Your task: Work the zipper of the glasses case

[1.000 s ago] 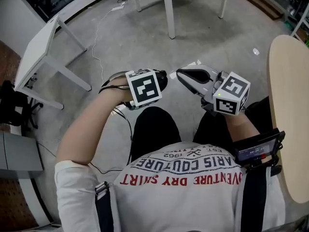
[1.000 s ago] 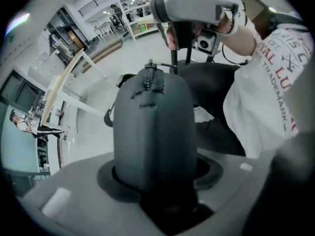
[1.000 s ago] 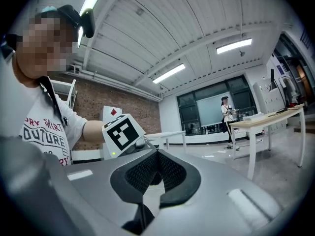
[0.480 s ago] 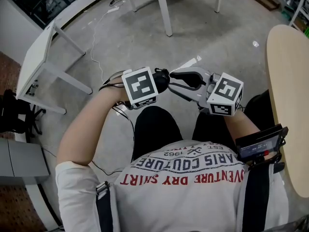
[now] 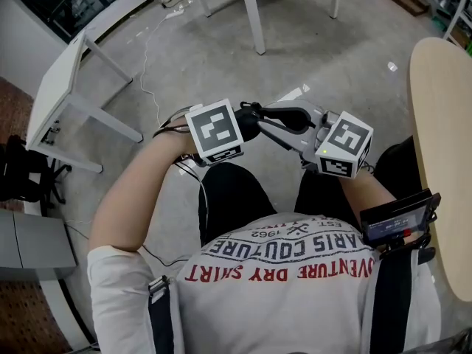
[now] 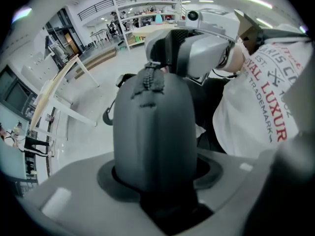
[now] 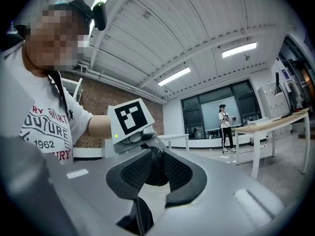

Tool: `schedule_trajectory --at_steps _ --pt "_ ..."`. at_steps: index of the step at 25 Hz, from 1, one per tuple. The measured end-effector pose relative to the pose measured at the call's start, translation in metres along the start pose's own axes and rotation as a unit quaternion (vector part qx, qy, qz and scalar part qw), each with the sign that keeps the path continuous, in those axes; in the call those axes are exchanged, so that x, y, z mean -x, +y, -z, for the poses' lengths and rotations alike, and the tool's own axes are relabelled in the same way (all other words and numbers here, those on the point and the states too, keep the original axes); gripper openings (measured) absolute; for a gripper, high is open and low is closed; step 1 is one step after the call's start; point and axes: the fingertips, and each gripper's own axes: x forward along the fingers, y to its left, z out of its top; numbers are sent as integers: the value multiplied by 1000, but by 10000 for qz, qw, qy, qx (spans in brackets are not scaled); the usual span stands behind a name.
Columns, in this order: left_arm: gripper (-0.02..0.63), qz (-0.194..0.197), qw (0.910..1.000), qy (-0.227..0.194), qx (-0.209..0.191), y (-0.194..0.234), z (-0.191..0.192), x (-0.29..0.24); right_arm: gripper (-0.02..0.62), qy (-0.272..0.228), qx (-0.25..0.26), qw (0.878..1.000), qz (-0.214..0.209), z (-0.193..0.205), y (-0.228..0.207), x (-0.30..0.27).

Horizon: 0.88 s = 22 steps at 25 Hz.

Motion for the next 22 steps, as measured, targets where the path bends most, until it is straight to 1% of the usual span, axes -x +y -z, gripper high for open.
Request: schedule_trajectory --at_steps 1,2,3,6,12,17,22 --pt "247 11 10000 14 3 0 1 0 72 28 38 10000 27 0 0 -1" --pt "247 16 10000 29 -8 -1 2 -1 39 54 71 10000 43 1 0 -1" --pt "247 14 10000 43 -24 -1 2 -1 29 76 91 9999 41 2 0 -1" --pt "247 19 10000 40 -76 -4 0 -4 28 126 106 9999 -40 4 1 2" --pt "247 -21 9991 -88 -417 -9 2 -1 26 298 193 9983 -461 2 10 2" --pt "247 115 9982 -263 -534 -18 3 1 26 490 353 9948 -824 1 19 2" --pt "247 284 9960 -427 -730 -28 1 0 25 651 478 9899 -1166 1 26 6"
